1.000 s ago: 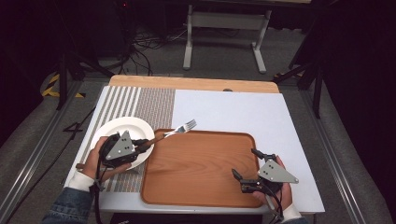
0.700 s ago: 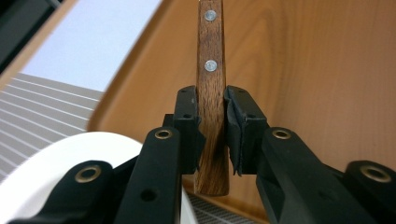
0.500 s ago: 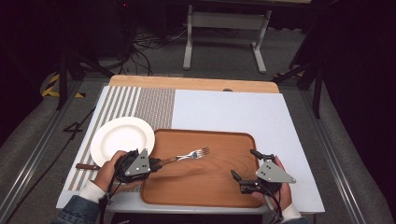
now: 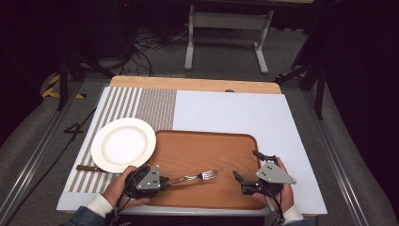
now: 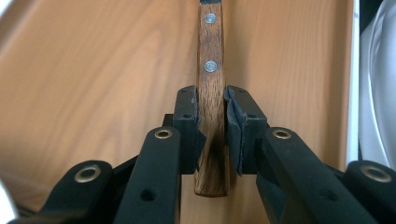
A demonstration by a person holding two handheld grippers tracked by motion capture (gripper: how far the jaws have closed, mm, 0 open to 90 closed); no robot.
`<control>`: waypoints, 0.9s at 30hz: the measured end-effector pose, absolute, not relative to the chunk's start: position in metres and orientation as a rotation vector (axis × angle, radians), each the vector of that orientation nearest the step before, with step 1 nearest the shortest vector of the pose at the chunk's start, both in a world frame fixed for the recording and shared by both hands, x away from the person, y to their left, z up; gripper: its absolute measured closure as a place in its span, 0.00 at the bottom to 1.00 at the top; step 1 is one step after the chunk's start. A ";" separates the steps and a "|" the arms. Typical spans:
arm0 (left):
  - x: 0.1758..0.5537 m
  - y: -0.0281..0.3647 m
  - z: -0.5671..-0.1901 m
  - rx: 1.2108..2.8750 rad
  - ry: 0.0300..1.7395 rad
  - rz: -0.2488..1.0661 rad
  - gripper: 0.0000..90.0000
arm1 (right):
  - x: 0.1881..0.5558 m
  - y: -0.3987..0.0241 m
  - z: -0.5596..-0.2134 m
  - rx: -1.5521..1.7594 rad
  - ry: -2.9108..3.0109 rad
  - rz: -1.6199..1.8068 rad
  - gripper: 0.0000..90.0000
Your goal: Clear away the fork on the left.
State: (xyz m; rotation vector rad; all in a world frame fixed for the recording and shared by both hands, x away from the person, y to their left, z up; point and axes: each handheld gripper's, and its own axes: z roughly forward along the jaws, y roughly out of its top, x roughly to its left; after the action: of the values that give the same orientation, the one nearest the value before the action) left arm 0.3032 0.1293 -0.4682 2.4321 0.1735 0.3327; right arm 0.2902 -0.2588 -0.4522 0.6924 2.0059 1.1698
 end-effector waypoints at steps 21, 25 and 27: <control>0.321 0.107 -0.454 2.249 0.008 0.231 1.00 | 0.290 -0.258 -0.451 0.696 1.979 1.163 0.09; 0.330 0.082 -0.455 2.285 -0.074 0.200 1.00 | 0.291 -0.258 -0.454 0.701 1.992 1.160 0.09; 0.330 0.072 -0.457 2.311 -0.111 0.173 1.00 | 0.292 -0.258 -0.455 0.699 1.996 1.157 0.09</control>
State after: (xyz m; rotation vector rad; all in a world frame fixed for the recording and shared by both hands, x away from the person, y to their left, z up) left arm 0.3302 0.0716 -0.4567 2.3107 -0.1113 0.1725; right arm 0.2917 -0.2578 -0.4548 0.6986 1.9964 1.1573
